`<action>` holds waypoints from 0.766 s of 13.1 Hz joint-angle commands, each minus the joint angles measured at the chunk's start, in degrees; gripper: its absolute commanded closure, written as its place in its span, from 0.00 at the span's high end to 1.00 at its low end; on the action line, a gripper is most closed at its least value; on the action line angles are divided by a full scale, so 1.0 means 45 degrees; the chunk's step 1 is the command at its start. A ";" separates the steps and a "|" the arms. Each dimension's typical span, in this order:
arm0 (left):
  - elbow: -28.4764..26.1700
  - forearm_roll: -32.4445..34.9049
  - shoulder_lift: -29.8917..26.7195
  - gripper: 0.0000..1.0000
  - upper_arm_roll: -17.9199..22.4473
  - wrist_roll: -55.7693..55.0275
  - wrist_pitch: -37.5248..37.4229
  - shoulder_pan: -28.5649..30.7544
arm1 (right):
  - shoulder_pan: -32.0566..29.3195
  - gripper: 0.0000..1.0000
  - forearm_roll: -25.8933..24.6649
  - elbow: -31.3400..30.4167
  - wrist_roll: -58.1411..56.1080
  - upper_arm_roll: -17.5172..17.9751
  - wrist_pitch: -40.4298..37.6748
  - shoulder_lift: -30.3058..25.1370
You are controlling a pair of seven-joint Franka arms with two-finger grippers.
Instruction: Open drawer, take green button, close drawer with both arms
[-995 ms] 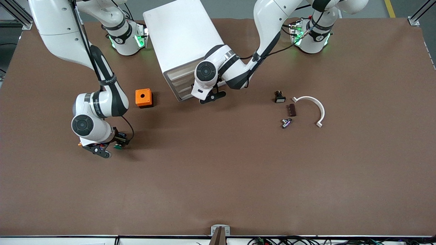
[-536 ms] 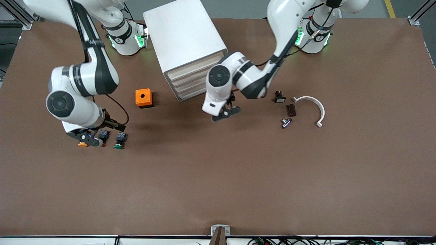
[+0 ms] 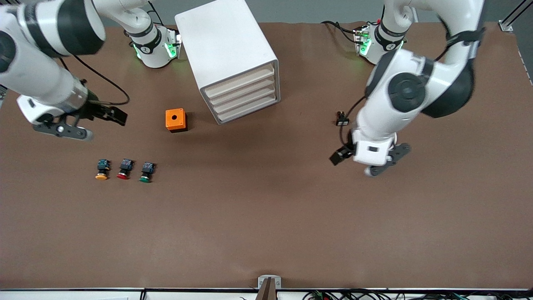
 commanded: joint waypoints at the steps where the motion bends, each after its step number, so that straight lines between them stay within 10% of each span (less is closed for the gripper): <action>1: -0.0439 0.0252 -0.1307 1.00 -0.0192 0.1324 -0.0994 0.1265 | -0.0946 1.00 -0.0152 0.1416 -0.1535 0.0069 -0.1062 0.0211; 10: -0.0438 0.0076 -0.4102 1.00 -0.0153 0.7732 -0.3807 0.4259 | -0.2805 1.00 0.0219 0.2962 -0.4139 0.0069 -0.1786 0.0269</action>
